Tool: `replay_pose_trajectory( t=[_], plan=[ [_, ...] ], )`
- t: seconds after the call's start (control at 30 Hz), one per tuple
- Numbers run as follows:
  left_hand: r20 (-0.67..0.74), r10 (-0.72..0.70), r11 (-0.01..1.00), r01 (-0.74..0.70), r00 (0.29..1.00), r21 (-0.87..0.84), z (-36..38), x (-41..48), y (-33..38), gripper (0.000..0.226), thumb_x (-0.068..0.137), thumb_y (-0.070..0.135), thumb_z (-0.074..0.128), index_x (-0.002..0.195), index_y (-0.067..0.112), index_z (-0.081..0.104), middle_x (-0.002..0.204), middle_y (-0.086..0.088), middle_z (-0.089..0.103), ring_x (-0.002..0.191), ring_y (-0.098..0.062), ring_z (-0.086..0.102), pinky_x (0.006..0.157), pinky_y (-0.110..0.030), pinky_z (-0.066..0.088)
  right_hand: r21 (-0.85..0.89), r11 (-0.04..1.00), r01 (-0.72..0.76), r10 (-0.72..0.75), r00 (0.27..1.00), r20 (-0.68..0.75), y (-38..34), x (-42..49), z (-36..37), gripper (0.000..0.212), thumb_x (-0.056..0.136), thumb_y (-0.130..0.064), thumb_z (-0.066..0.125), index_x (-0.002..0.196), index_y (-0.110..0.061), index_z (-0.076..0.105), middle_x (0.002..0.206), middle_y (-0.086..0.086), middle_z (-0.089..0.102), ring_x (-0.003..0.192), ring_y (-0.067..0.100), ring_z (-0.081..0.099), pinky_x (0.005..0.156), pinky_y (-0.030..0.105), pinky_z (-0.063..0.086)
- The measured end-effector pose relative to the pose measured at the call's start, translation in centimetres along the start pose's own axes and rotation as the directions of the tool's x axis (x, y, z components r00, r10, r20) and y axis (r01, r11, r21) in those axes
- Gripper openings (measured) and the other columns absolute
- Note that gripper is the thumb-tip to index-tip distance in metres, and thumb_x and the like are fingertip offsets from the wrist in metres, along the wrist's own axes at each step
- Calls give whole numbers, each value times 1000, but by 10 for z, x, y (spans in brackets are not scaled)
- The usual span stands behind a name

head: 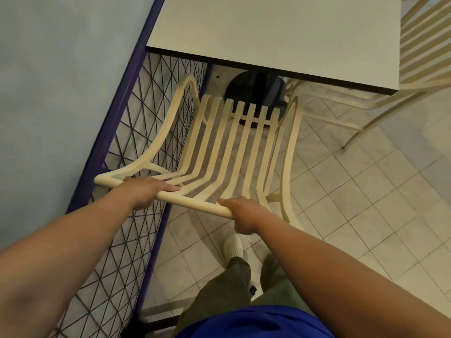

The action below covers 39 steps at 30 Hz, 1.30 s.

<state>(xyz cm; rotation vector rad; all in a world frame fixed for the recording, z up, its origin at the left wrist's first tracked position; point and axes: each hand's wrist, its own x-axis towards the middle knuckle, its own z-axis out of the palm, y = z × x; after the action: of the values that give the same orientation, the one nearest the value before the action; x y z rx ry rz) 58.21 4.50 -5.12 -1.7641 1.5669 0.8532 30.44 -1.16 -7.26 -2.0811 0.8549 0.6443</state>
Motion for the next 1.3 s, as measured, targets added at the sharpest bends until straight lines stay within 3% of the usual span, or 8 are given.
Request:
replay_pose_trajectory(
  t=[0.17, 0.37, 0.6, 0.73, 0.87, 1.13, 1.23, 1.3],
  plan=[
    [19, 15, 1000, -16, 1000, 25, -5, 5, -2, 87, 93, -1, 44, 139, 70, 25, 150, 11, 44, 129, -22, 48, 95, -52, 40, 14, 1000, -15, 15, 1000, 9, 8, 2, -6, 82, 83, -10, 65, 152, -35, 28, 126, 4, 55, 102, 23, 55, 90, 39, 50],
    [59, 36, 999, -36, 998, 1, -6, 5, -3, 82, 92, 10, 54, 143, 66, 22, 150, 14, 43, 129, -19, 48, 89, -42, 48, 80, 997, -2, -5, 996, 84, 18, 4, -12, 85, 84, -20, 68, 154, -36, 24, 141, 2, 50, 118, 25, 52, 100, 40, 44],
    [259, 157, 987, -141, 953, -79, -11, 23, -23, 105, 76, 6, 66, 144, 66, 13, 137, 15, 46, 114, -15, 52, 92, -40, 53, 122, 983, -135, 108, 972, 207, 4, 19, -17, 90, 85, -24, 72, 156, -34, 16, 150, 5, 41, 129, 27, 46, 107, 44, 37],
    [331, 265, 964, -245, 906, -101, -16, 34, -34, 105, 79, 4, 64, 150, 58, 9, 144, 15, 37, 125, -17, 46, 98, -39, 51, 169, 957, -237, 192, 950, 247, -4, 25, -15, 93, 84, -19, 72, 155, -38, 16, 154, 4, 37, 134, 27, 42, 109, 44, 35],
    [314, 304, 952, -281, 899, -117, -13, 36, -37, 100, 84, 3, 60, 152, 56, 9, 161, 9, 22, 141, -21, 34, 105, -35, 43, 182, 935, -304, 264, 941, 212, -5, 24, -11, 91, 82, -19, 71, 152, -45, 20, 153, 0, 38, 131, 25, 45, 108, 42, 40],
    [262, 274, 962, -260, 925, -88, -8, 35, -33, 100, 83, -1, 59, 151, 56, 12, 141, 13, 39, 114, -15, 47, 91, -39, 52, 18, 971, -239, 239, 971, -16, -11, 9, 5, 82, 84, -22, 67, 150, -45, 25, 132, -11, 52, 111, 15, 54, 96, 40, 47],
    [251, 254, 967, -245, 934, -70, -5, 34, -33, 103, 81, 0, 60, 149, 59, 10, 140, 17, 38, 117, -17, 47, 98, -51, 50, 26, 979, -203, 204, 979, -22, -8, 10, 6, 85, 83, -15, 68, 150, -45, 24, 128, -12, 52, 110, 15, 54, 95, 37, 46],
    [250, 266, 964, -255, 931, -78, -4, 35, -34, 103, 81, 1, 62, 150, 58, 11, 135, 16, 41, 112, -14, 49, 94, -44, 52, 57, 978, -200, 200, 980, 5, -6, 12, 5, 85, 83, -16, 68, 150, -44, 25, 131, -11, 51, 111, 15, 52, 98, 39, 45]
  ],
)
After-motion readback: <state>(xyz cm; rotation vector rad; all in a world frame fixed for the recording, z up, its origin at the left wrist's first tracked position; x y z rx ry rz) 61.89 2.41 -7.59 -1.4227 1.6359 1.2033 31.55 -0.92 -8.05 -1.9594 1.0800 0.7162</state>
